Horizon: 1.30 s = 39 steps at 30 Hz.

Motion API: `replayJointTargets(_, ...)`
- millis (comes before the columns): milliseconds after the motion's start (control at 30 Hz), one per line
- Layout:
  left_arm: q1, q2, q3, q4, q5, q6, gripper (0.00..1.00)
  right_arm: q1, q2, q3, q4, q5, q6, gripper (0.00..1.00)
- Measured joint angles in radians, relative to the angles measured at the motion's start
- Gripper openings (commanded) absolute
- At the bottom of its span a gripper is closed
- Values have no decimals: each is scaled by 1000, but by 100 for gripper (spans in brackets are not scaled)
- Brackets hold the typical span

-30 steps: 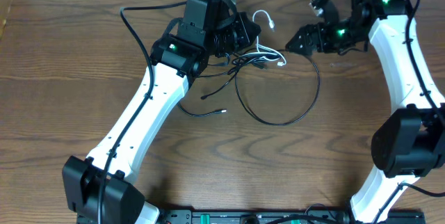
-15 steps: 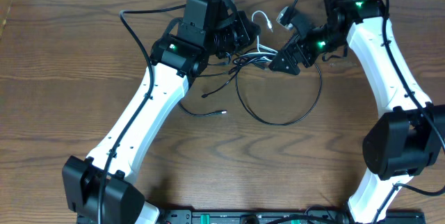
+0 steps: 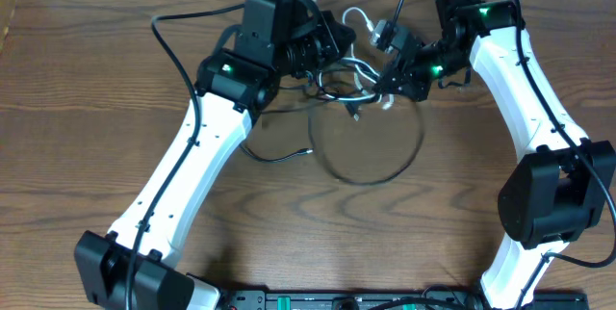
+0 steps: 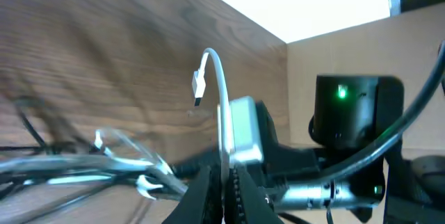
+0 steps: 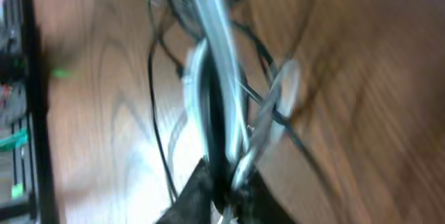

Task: Untangle cables

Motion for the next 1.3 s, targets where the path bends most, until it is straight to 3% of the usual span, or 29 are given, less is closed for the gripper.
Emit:
replayJointTargets(67, 18, 0, 0, -3, 0, 0, 8, 0, 0, 0, -10, -10, 6, 1)
replayJointTargets(100, 27, 0, 0, -6, 0, 0, 15, 0, 0, 0, -12, -15, 10, 1)
replayJointTargets(167, 43, 0, 0, -17, -1, 7, 40, 0, 0, 0, -15, -29, 18, 1)
replayJointTargets(233, 54, 0, 0, -40, -5, 18, 74, 0, 1, 0, -21, -37, 26, 1)
replayJointTargets(300, 58, 0, 0, -83, -31, 49, 86, 0, 1, 0, -37, -56, 34, 1)
replayJointTargets(533, 59, 0, 0, -229, -128, 256, 89, 0, 1, -1, -79, -87, 55, 1)
replayJointTargets(800, 59, 15, 0, -237, -153, 475, 89, 6, 1, -2, -166, -100, 36, 1)
replayJointTargets(1067, 58, 97, 0, -253, 2, 758, 88, 11, 1, -2, -225, -109, -46, 1)
replayJointTargets(1300, 62, 101, 0, -323, 50, 949, 86, 10, 1, -2, -252, -122, -85, 1)
